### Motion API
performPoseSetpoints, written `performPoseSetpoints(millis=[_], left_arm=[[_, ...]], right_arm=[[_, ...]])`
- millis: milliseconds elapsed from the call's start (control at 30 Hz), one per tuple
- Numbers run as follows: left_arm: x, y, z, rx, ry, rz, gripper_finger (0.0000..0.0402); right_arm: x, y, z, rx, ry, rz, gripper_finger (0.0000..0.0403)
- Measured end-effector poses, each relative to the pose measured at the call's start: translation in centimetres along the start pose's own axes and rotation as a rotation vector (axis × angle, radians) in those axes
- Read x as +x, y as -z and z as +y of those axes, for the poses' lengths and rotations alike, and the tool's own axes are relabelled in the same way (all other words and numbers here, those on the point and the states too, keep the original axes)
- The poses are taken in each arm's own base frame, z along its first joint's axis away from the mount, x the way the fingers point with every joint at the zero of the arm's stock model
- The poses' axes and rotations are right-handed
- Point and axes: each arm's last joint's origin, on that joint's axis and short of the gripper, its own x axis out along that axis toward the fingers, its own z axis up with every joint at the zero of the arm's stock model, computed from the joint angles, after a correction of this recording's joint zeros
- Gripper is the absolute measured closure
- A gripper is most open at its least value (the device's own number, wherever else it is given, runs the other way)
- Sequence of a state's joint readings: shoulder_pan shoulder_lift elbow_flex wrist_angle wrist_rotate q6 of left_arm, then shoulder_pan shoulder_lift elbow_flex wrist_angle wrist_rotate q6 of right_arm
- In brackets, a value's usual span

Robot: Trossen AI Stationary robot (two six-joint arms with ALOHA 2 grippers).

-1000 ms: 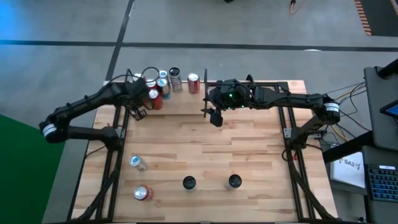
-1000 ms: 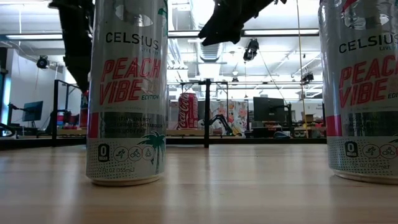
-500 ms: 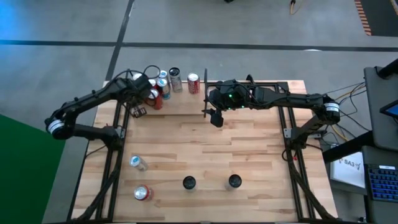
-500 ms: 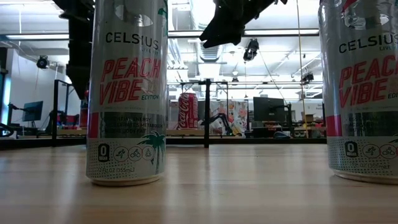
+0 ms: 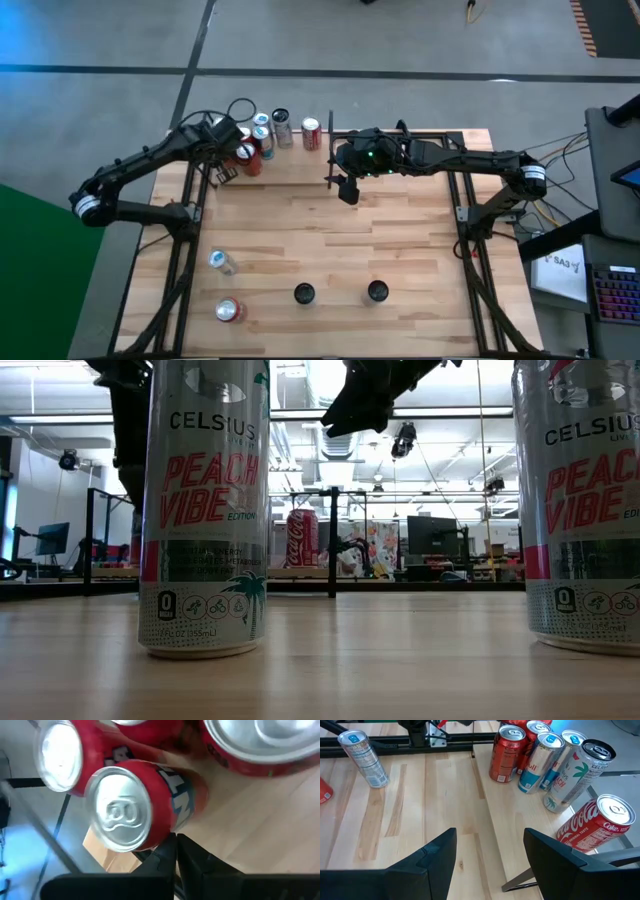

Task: Place canned beverage on shelf
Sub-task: Put the top orange soda can on the shelf aligned with the other orange soda can, then adjust the red dark soda can on the shelf

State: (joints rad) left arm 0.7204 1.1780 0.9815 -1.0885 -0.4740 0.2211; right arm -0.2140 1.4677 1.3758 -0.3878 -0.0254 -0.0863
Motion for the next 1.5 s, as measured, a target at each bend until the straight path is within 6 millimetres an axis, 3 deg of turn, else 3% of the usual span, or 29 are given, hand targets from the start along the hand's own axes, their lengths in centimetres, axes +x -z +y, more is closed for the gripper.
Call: performPoseSetpoints(millis=[333, 567, 700, 833, 967, 1133, 1500], left_arm=[[-5.1, 2.0, 0.9, -0.262, 0.25, -0.341, 0.0402], [-9.3, 3.6, 0.0, -0.403, 0.44, -0.662, 0.0402], [-11.6, 3.5, -1.7, -0.353, 0.546, -0.853, 0.0402], [-13.2, 3.4, -3.8, -0.292, 0.548, -0.968, 0.0402], [-13.8, 3.8, -6.5, -0.236, 0.496, -0.989, 0.0402], [-14.7, 4.9, -9.5, -0.176, 0.56, -1.019, 0.0402], [-16.9, 6.0, -12.9, -0.168, 0.74, -1.067, 0.0402]], right_arm=[[0.0, 0.0, 0.2, 0.018, -0.004, -0.001, 0.0184], [0.0, -0.1, 1.3, 0.019, -0.031, -0.006, 0.0184], [-0.2, -0.2, 2.1, 0.036, -0.052, -0.01, 0.0184], [-0.3, -0.3, 3.3, 0.036, -0.081, -0.011, 0.0184], [-0.4, -0.3, 4.8, 0.013, -0.118, -0.012, 0.0184], [-0.8, -0.3, 7.1, -0.033, -0.174, -0.014, 0.0184], [-2.3, 0.7, 12.0, -0.069, -0.295, 0.062, 0.0184]])
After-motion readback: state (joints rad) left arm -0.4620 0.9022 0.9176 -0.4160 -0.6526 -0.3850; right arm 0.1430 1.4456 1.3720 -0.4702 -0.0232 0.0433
